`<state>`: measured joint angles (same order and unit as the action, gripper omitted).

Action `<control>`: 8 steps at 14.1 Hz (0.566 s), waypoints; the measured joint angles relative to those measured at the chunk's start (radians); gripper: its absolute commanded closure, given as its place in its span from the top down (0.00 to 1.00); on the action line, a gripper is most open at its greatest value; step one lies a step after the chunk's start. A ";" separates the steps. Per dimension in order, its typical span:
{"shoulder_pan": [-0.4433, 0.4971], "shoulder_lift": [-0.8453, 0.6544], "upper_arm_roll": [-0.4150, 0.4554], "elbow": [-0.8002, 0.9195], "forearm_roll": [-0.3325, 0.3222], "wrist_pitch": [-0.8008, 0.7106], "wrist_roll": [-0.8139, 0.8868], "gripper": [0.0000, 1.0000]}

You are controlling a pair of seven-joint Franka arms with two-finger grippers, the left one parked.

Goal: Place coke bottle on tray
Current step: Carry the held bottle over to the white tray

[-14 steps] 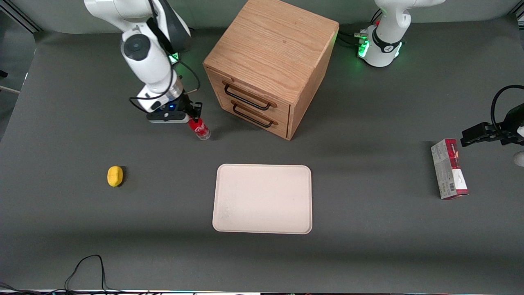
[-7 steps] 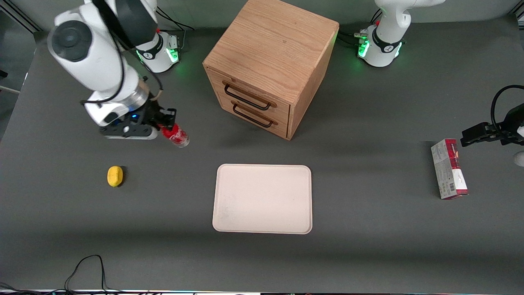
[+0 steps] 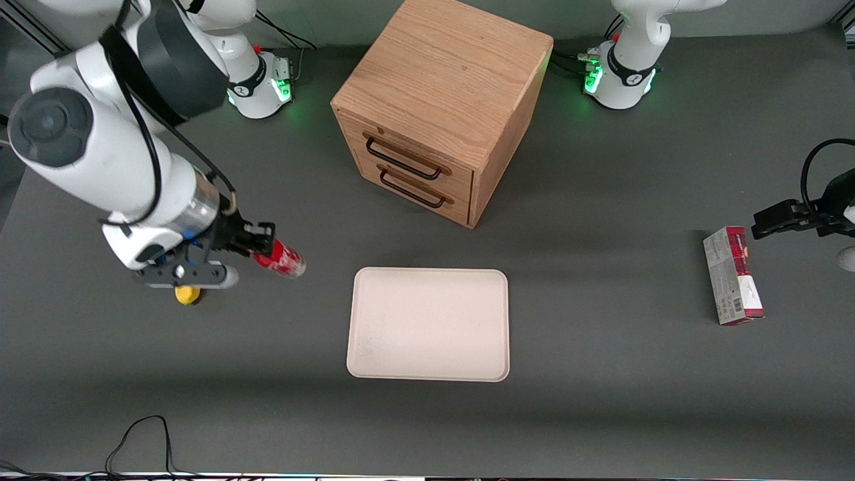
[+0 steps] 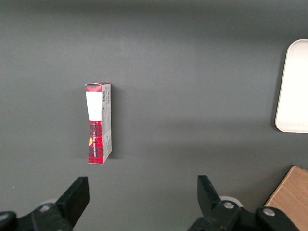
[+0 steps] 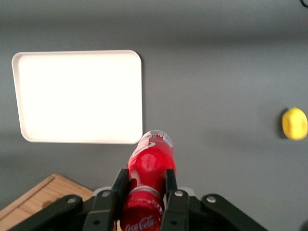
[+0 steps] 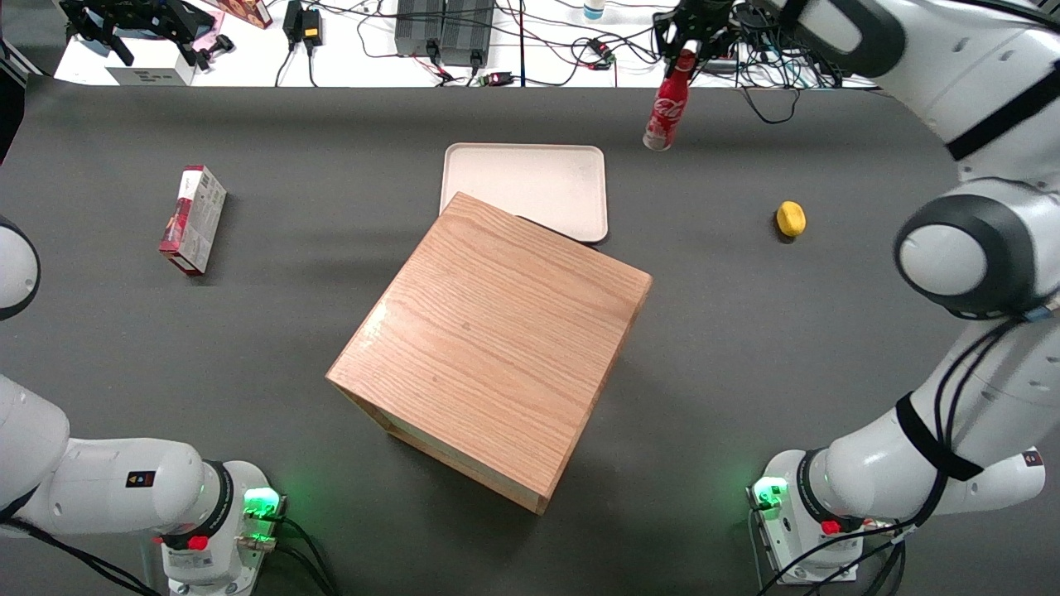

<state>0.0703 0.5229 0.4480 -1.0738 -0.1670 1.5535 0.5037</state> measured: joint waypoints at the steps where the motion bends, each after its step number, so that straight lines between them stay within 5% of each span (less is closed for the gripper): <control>1: 0.024 0.065 0.007 0.057 -0.025 0.005 0.000 0.00; 5: 0.077 0.291 0.036 0.203 -0.096 0.149 0.001 0.00; 8: 0.075 0.396 0.083 0.228 -0.215 0.240 0.001 0.00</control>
<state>0.1457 0.9191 0.5313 -0.8455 -0.3815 1.7936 0.5050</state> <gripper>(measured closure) 0.652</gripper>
